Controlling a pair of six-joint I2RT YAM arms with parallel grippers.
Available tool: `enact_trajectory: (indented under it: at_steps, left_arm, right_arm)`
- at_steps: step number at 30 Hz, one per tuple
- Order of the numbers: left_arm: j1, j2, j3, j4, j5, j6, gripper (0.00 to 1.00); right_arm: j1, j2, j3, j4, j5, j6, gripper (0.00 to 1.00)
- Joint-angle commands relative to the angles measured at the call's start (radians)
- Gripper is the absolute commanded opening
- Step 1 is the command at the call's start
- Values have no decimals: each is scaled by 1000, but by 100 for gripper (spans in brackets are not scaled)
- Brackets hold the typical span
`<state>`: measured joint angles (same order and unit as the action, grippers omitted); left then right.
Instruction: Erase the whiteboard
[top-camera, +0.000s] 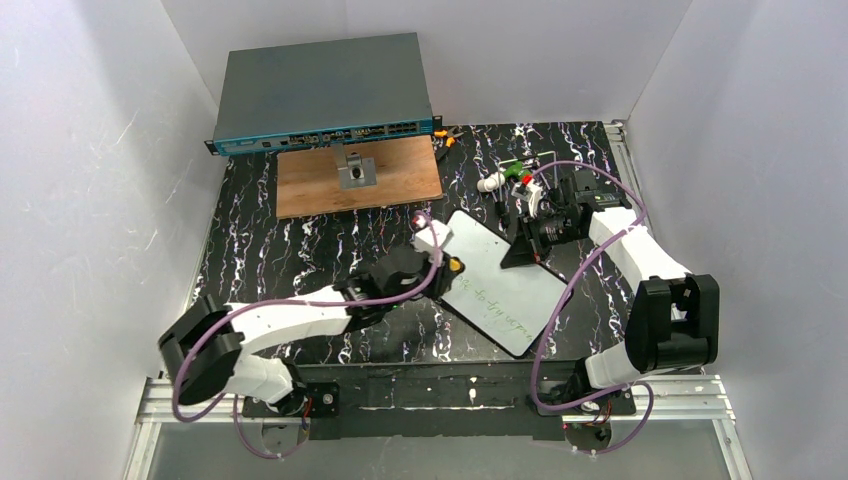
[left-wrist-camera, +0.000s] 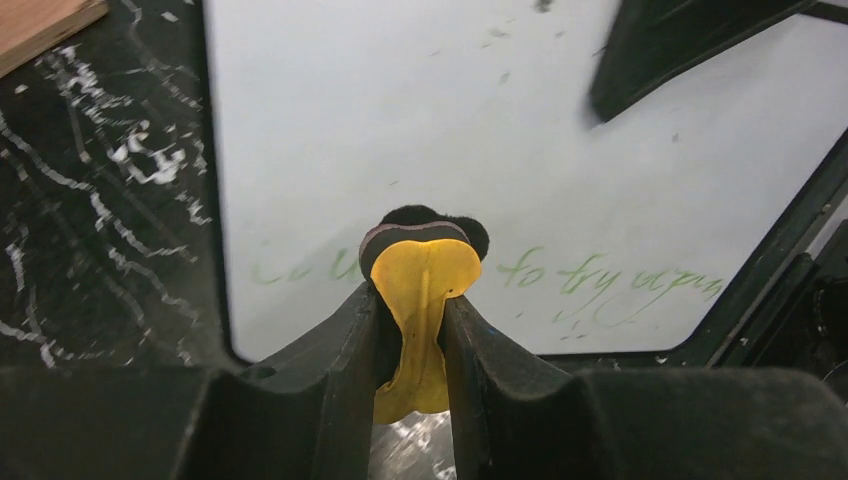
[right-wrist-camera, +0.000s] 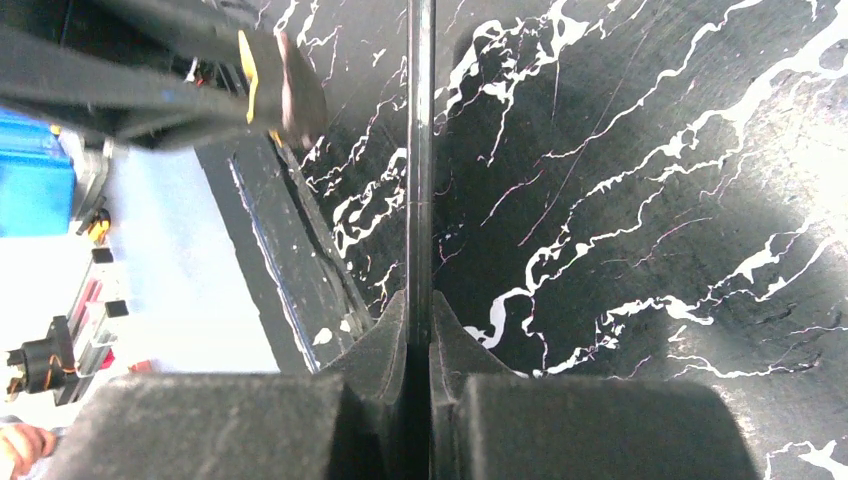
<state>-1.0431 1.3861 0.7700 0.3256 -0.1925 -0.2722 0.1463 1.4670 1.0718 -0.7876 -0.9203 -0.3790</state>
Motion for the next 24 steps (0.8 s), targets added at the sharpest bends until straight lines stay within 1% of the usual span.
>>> enact_trajectory:
  at_steps: [1,5,8,11,13,19,24]
  left_arm:
    - [72,-137,-144,77,61,-9,0]
    - [138,-158,-211,111,81,4,0]
    - [153,-133,-217,124,32,35,0]
    - [152,-96,-206,138,-44,54,0]
    - [153,-72,-206,176,-60,67,0]
    - [153,8,-197,263,-38,103,0]
    - [153,69,-177,313,-53,126,0]
  right_arm:
    - [5,-9,50,-57,-60,-70,1]
    - [11,2,53,-65,-62,-76,1]
    - [12,4,53,-65,-63,-76,1]
    - [12,2,54,-57,-62,-66,1]
    - [12,0,53,-45,-57,-52,1]
    - [12,2,51,-32,-58,-37,1]
    - [12,4,50,-32,-62,-37,1]
